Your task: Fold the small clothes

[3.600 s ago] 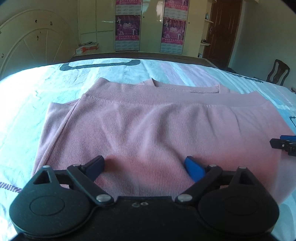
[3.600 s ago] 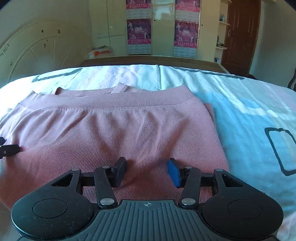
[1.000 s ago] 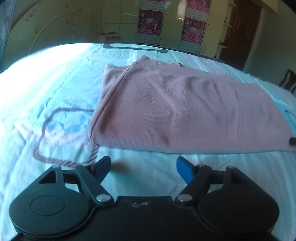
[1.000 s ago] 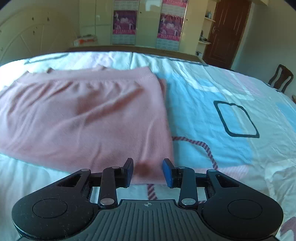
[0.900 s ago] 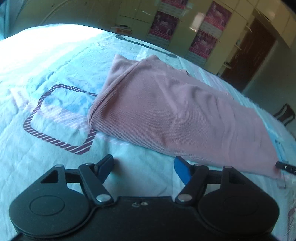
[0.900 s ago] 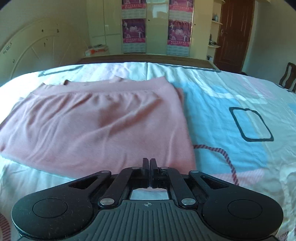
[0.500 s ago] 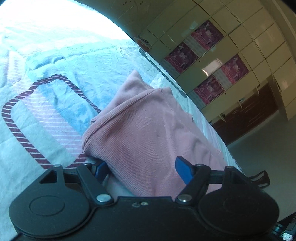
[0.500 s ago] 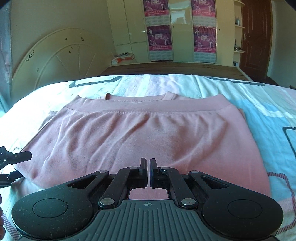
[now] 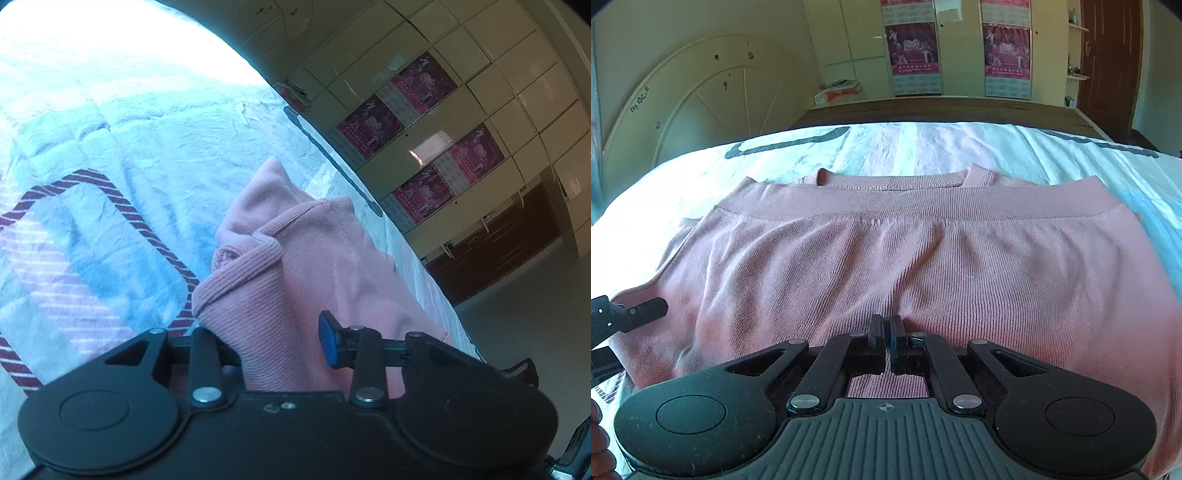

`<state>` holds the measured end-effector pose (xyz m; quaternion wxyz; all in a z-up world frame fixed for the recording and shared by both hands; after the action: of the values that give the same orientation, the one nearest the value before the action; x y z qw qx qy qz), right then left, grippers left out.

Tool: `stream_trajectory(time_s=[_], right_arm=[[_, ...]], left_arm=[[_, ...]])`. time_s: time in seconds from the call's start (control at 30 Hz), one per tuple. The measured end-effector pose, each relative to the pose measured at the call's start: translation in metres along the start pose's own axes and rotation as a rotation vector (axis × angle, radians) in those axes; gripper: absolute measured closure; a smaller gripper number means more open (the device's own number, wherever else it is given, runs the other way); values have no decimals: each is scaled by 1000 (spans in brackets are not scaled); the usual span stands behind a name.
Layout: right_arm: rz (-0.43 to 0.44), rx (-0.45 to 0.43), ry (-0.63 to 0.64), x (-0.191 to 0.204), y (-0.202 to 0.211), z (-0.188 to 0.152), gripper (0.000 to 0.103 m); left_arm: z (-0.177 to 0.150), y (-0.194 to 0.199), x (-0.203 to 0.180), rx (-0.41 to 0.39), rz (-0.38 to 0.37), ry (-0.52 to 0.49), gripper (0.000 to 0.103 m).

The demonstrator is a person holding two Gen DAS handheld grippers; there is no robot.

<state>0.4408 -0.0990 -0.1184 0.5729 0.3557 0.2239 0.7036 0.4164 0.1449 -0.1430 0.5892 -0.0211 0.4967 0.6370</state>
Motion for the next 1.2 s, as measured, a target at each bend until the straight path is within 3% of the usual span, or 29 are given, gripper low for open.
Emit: stream_trajectory(time_s=[0.37, 0.43, 0.6, 0.73, 0.9, 0.93, 1.0, 1.07, 1.2], right_arm=[[39, -51, 4, 3, 2, 7, 101], [18, -15, 12, -1, -12, -1, 102], [34, -31, 12, -2, -13, 0, 102], [37, -33, 42, -2, -15, 0, 102], [102, -26, 10, -10, -15, 2, 102], [145, -39, -48, -17, -8, 6, 102], [206, -144, -193, -43, 17, 17, 102], [198, -217, -299, -83, 45, 24, 102], [135, -293, -382, -159, 91, 32, 102]], left_arm=[[-3, 4, 11, -12, 23, 30, 85], [-3, 4, 11, -18, 29, 26, 86], [-3, 8, 10, -30, 35, 30, 91], [1, 21, -4, -75, 18, 12, 93], [4, 35, -68, -98, -48, -116, 93], [1, 37, -89, -100, -65, -169, 93], [-10, 37, -135, -93, -109, -271, 93], [-29, 33, -178, -64, -148, -370, 93], [-99, 9, -265, 40, -195, -568, 93]])
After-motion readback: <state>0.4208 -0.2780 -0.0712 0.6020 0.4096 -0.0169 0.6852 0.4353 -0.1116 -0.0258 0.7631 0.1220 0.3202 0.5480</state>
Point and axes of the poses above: each gripper's, at about its wrist camera, not at the fingertips, and y roughly against the way its jaws point, x to its left, z to its top, the point moved 9 cm from there along -y, roughly the way its jaws point, and after that the axes turned 3 degrees about z, right-handed, at the moved point
